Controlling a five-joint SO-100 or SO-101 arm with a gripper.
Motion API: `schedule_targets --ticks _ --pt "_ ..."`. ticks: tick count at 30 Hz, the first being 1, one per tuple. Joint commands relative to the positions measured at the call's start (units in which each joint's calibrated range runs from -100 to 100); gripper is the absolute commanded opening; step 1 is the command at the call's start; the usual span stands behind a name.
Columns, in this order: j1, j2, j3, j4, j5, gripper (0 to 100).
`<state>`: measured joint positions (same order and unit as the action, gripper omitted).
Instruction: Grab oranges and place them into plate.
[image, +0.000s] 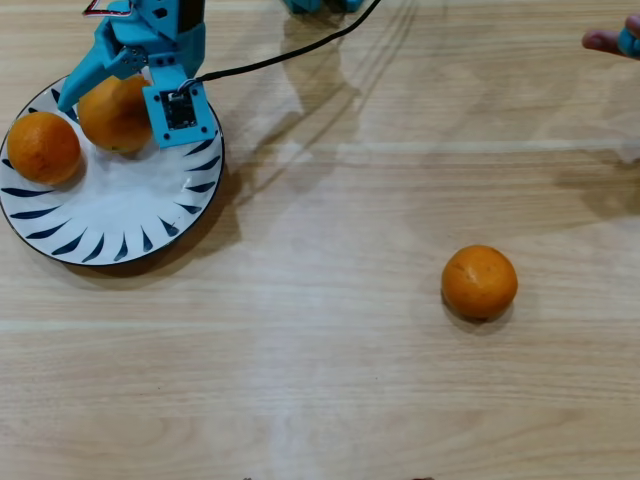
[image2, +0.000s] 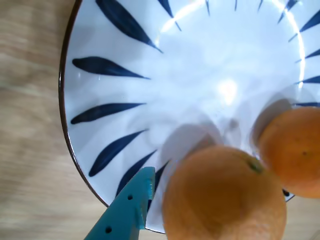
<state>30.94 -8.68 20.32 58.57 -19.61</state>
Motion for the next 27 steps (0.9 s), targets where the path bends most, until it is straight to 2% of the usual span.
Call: schedule_targets --ticks 1,6,12,13,18,27 --pt "-3.1 -2.8 -3.0 -0.3 -1.0 46" --pt "-14.2 -9.6 -6.5 3.5 -5.6 33" --pt "-35.0 -12.0 -13.3 5.7 -14.1 32" --pt "-41.7 -11.9 -13.7 3.3 -17.2 31" --pt "-53.6 -11.8 -9.2 -13.1 -21.8 30" --pt "-62.5 -8.6 17.0 -60.4 -29.7 38"
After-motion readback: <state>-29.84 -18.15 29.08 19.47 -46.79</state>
